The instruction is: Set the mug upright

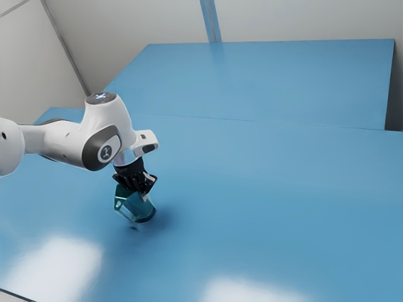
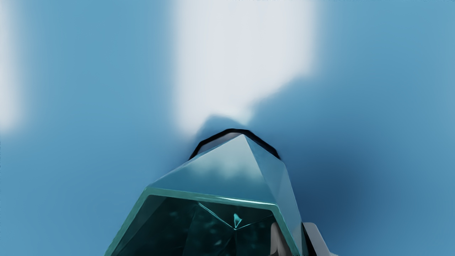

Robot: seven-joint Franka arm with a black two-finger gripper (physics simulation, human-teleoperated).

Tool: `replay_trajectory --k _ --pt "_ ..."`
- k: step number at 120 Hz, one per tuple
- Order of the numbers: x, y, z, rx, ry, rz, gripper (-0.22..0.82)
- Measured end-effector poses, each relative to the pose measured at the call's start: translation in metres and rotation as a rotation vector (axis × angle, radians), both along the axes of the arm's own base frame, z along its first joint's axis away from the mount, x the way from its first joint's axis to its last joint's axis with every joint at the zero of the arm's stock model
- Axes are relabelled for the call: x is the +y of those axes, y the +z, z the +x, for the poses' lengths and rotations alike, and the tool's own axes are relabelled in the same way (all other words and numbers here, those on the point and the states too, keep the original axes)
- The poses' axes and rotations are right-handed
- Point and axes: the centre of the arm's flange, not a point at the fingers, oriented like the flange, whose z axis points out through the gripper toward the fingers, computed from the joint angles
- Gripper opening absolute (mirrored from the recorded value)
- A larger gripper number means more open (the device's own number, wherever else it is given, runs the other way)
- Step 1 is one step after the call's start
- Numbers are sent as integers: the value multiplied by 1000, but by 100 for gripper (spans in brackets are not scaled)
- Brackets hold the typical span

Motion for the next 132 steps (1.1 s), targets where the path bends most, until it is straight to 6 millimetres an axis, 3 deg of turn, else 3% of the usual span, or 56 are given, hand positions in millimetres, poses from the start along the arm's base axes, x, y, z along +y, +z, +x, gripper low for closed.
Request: replay_trajectory --k 8,28,49,64,85,113,132 --pt "-1 0 0 -2 3 -3 -8" --pt "-5 6 0 -17 2 -7 26" --pt "-19 43 -4 -93 -20 -16 44" --pt "-22 74 -4 -139 -20 -24 50" --pt "-21 140 28 -142 -6 -24 55" --pt "-15 184 68 -47 18 -13 57" --pt "-14 213 77 -14 24 -4 58"
